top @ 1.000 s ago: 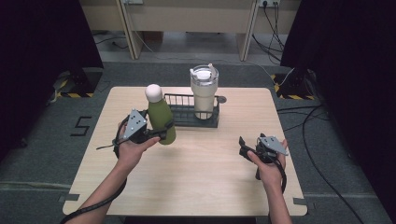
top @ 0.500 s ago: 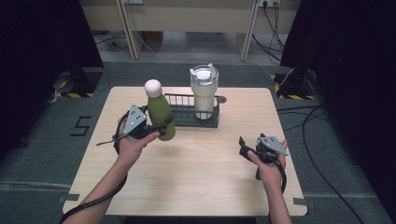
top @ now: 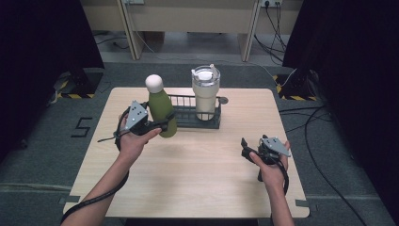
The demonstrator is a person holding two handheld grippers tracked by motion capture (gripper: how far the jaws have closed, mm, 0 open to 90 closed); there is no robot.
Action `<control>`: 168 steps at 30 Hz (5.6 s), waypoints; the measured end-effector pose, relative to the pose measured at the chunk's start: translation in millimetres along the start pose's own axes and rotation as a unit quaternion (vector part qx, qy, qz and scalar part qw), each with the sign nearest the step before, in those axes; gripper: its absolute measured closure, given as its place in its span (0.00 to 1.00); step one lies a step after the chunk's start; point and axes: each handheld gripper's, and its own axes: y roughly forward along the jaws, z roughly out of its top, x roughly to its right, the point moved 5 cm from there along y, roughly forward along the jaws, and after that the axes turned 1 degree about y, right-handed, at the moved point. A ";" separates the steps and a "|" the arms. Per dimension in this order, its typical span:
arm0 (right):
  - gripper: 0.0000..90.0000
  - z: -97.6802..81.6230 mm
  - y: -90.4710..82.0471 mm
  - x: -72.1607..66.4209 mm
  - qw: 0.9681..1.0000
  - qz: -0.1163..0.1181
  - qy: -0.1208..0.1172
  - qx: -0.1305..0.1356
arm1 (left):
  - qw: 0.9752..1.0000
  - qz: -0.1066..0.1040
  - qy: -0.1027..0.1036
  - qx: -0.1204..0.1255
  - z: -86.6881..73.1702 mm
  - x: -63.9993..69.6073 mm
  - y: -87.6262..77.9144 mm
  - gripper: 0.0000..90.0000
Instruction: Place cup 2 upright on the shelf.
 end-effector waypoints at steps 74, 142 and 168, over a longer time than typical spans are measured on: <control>0.17 -2.2 1.5 -1.0 1.000 0.002 -0.002 -0.003 | 0.999 0.034 -0.017 -0.009 10.5 -34.3 60.5 0.23; 0.17 -4.6 1.9 -1.4 1.000 0.006 -0.001 -0.009 | 0.998 0.056 -0.017 -0.025 19.6 -56.6 101.0 0.23; 0.17 -5.1 2.7 -1.9 1.000 0.008 0.001 -0.009 | 0.997 0.063 -0.019 -0.044 9.0 -64.3 118.7 0.23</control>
